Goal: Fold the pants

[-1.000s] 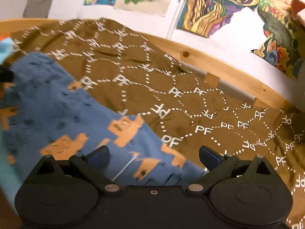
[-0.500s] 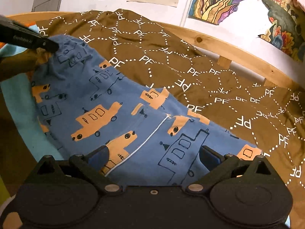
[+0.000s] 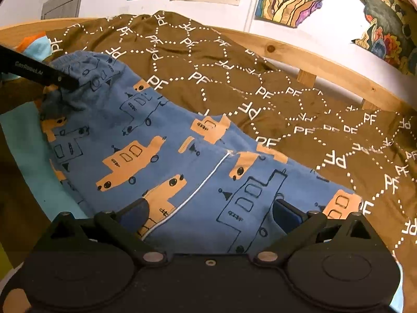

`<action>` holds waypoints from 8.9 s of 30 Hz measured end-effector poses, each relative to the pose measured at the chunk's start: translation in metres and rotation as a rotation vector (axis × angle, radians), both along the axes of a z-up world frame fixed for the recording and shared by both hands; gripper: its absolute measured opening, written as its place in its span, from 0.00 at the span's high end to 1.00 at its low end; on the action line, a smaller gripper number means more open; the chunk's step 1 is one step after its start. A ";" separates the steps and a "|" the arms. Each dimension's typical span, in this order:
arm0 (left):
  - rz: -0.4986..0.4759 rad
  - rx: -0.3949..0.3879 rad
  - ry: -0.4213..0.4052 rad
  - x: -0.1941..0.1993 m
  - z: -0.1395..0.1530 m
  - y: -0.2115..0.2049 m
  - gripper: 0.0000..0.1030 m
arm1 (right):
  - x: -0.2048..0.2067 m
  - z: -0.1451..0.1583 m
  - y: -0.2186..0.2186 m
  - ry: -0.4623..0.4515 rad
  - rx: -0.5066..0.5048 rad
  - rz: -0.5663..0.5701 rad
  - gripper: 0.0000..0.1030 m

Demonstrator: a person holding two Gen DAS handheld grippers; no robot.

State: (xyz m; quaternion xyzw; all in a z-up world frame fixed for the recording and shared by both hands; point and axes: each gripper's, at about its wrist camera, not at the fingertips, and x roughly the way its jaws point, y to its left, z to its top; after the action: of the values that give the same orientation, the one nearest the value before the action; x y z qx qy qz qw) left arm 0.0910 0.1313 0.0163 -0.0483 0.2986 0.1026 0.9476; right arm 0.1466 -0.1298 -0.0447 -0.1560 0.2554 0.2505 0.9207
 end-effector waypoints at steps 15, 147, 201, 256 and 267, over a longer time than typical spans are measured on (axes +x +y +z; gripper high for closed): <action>0.038 -0.250 -0.025 0.001 0.016 0.008 0.85 | -0.002 0.010 -0.005 -0.036 -0.043 0.043 0.02; -0.238 -0.043 0.240 -0.005 -0.020 -0.125 0.00 | -0.069 0.031 -0.118 0.063 0.094 -0.314 0.01; -0.351 -0.092 0.303 0.029 -0.016 -0.126 0.00 | 0.060 0.047 -0.145 0.352 0.107 -0.098 0.01; -0.350 -0.252 0.340 0.059 -0.031 -0.123 0.71 | 0.088 0.009 -0.141 0.373 0.387 -0.205 0.69; -0.354 -0.221 0.297 0.048 -0.024 -0.119 0.93 | 0.044 0.034 -0.128 0.188 0.308 -0.194 0.78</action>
State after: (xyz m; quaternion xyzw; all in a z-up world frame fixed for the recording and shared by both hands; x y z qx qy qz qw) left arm 0.1391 0.0118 -0.0073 -0.0829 0.4478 -0.0922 0.8855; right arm 0.1902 -0.2580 -0.0111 0.0360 0.3129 0.2102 0.9255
